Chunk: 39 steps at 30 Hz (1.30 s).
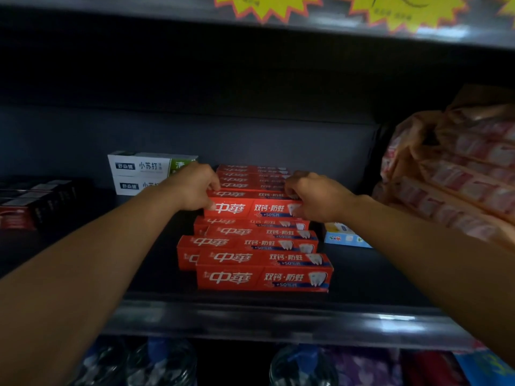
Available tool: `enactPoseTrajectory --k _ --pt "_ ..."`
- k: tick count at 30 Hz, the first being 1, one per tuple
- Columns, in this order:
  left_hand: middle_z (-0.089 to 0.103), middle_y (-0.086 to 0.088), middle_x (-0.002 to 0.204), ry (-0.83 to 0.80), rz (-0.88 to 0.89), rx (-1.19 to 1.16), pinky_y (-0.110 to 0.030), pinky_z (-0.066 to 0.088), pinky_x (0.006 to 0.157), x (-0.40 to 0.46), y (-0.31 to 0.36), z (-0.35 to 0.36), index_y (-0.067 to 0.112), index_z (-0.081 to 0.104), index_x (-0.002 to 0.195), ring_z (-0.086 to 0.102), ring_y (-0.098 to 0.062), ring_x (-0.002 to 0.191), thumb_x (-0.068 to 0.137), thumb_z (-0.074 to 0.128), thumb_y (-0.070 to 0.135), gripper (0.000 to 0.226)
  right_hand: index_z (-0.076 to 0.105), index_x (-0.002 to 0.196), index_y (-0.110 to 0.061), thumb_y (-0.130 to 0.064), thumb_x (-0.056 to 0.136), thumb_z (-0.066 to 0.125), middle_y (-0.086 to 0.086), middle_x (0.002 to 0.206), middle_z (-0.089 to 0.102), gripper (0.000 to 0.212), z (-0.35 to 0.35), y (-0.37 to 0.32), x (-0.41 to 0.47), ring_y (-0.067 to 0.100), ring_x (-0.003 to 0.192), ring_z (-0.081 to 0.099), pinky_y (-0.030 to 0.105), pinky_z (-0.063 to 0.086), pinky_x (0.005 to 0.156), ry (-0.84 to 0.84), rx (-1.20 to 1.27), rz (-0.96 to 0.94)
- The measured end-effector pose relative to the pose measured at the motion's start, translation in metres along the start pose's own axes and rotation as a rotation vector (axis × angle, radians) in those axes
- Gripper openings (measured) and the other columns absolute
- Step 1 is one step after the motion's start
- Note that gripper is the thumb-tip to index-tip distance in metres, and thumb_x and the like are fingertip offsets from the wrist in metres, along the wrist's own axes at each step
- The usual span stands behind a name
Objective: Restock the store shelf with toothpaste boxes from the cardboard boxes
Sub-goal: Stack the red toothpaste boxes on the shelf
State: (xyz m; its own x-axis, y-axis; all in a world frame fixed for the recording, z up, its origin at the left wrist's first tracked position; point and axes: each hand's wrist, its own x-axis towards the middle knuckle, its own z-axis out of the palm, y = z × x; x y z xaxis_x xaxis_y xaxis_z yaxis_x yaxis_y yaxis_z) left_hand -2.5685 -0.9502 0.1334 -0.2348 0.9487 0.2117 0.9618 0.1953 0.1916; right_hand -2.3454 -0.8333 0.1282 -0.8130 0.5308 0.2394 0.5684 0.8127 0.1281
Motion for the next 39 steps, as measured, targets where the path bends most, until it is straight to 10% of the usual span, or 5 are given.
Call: enactPoseTrajectory --k 24,39 --pt "0.063 -0.004 0.119 0.031 0.005 0.033 -0.038 0.047 0.097 -0.004 0.0 -0.007 0.013 0.063 0.121 0.059 -0.02 0.108 0.077 0.078 0.017 0.047 0.049 0.123 -0.021 -0.034 0.086 0.066 0.0 0.121 0.056 0.042 -0.002 -0.014 0.007 0.016 0.105 0.055 0.032 0.049 0.086 -0.001 -0.079 -0.006" --pt "0.065 -0.002 0.106 0.076 0.184 0.096 -0.037 0.052 0.086 -0.149 0.086 -0.042 0.019 0.067 0.108 0.061 -0.023 0.096 0.071 0.082 0.03 0.041 0.047 0.127 -0.015 -0.031 0.082 0.066 0.007 0.127 0.052 0.051 -0.06 -0.097 -0.119 0.028 0.114 0.052 0.041 0.05 0.087 0.066 -0.12 0.002"
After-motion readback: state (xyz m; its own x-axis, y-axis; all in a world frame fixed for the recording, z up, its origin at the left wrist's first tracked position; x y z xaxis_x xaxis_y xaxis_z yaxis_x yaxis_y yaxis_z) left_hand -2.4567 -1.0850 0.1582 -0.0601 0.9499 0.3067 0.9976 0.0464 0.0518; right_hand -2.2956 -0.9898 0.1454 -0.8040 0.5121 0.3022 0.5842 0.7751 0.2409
